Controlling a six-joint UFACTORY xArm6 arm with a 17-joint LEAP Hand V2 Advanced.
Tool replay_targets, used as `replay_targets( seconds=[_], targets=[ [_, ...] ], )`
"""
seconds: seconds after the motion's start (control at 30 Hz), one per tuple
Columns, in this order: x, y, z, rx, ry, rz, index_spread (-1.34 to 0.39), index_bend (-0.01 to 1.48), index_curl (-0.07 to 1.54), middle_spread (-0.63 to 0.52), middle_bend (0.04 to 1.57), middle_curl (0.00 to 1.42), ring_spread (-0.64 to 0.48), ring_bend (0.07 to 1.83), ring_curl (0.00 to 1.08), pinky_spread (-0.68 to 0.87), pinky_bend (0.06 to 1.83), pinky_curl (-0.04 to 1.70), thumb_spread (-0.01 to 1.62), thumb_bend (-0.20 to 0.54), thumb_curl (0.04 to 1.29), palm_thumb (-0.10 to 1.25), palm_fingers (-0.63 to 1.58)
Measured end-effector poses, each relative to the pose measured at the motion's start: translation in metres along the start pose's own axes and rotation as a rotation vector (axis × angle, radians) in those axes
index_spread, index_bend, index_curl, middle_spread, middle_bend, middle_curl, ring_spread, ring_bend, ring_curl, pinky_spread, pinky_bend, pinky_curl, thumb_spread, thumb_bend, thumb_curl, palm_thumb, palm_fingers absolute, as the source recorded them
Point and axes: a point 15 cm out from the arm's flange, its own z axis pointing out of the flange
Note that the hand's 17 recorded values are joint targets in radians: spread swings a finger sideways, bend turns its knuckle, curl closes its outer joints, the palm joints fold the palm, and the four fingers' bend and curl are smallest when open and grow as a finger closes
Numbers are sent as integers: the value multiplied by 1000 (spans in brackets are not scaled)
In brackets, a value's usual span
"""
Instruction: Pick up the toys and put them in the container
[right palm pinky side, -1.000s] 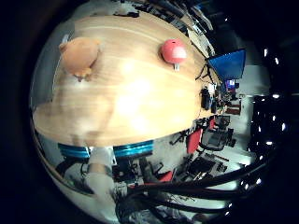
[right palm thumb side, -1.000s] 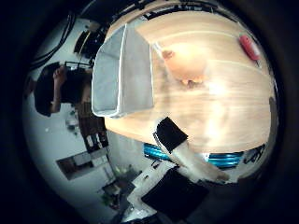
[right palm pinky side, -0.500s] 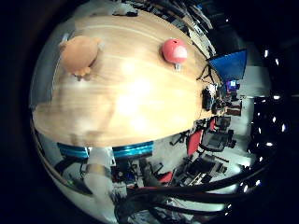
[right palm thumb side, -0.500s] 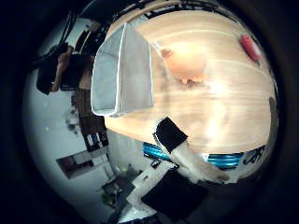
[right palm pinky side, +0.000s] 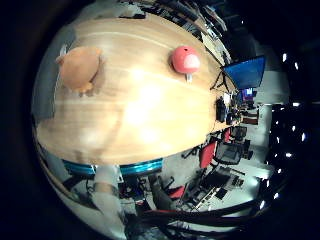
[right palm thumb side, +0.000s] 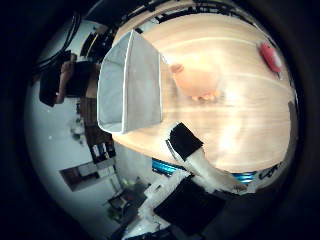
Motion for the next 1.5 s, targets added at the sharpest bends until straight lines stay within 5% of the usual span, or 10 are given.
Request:
replay_targets(
  seconds=[0.4,1.1,1.37,1.5],
  targets=[
    [-18,-57,47,-101,-14,-126,-429,140,246,-108,218,350,-47,526,230,381,709,266,1011,-25,299,463,186],
    [-29,-78,127,-208,-13,-193,-421,138,229,-81,205,356,-61,584,253,363,881,280,958,-28,303,478,110],
    [-30,-92,148,-185,-8,-200,-419,116,214,-92,209,359,-126,684,277,157,969,287,957,-25,306,497,151],
    [-31,-91,157,-183,-13,-196,-422,34,155,-147,199,356,-251,904,334,-161,1274,355,972,-5,316,556,369]
  ],
)
